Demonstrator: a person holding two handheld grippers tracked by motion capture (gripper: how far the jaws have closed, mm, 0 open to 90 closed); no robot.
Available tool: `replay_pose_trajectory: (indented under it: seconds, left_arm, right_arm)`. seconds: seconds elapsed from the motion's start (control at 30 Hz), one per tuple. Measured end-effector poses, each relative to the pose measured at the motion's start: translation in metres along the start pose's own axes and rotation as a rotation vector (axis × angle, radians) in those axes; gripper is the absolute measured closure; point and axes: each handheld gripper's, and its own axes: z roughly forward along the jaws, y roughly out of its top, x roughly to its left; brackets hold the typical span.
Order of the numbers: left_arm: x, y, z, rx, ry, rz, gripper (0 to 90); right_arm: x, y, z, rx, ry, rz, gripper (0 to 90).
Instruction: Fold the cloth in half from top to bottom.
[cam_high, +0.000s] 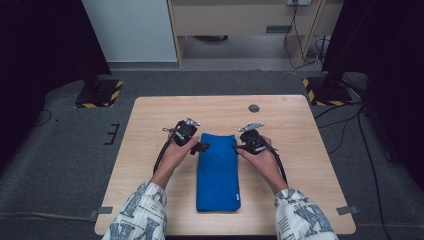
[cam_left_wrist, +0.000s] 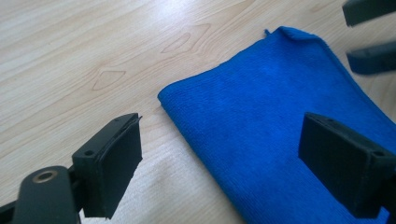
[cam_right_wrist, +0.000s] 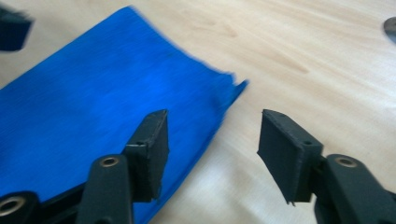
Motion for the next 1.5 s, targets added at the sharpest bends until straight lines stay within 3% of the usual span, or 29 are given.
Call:
replay_pose_trajectory:
  seconds: [0.1,0.27,0.3,0.4,0.6,0.77,1.07,1.23,1.3,1.4,1.5]
  left_arm:
    - [0.007,0.000,0.004,0.008,0.006,-0.014,14.2]
    - [0.011,0.002,0.005,-0.008,-0.003,-0.031,16.7]
    - [0.012,0.002,0.009,-0.008,0.003,-0.049,17.8]
    - [0.013,0.002,0.014,-0.002,0.020,-0.061,21.8]
    - [0.012,0.004,0.020,-0.031,0.026,-0.060,36.7]
    - [0.013,0.002,0.029,-0.019,0.037,-0.053,43.9]
    - [0.012,-0.004,0.046,0.029,0.061,-0.028,54.6]
    - [0.015,-0.005,0.047,0.020,0.056,-0.026,57.4]
    - [0.015,-0.005,0.047,0.015,0.053,-0.022,59.1]
    - [0.014,-0.005,0.048,0.010,0.039,-0.019,64.2]
    - [0.011,-0.007,0.049,-0.009,0.029,-0.017,72.8]
  right_arm:
    - [-0.010,0.008,0.008,0.001,-0.038,-0.011,47.1]
    - [-0.020,0.019,0.011,-0.007,-0.025,0.004,49.5]
    - [-0.024,0.024,0.013,-0.006,-0.002,0.015,52.3]
    - [-0.026,0.028,0.014,0.001,-0.006,-0.001,57.0]
    - [-0.024,0.029,0.018,-0.014,0.034,0.000,64.0]
    - [-0.022,0.027,0.027,-0.019,0.067,0.035,59.0]
    - [-0.012,0.027,0.046,0.035,0.052,0.042,51.4]
    - [-0.015,0.024,0.059,0.083,0.033,0.054,49.4]
    - [-0.018,0.024,0.061,0.065,0.030,0.073,50.1]
    - [-0.017,0.025,0.062,0.065,0.033,0.062,53.3]
    - [-0.012,0.025,0.061,0.065,0.043,0.042,63.4]
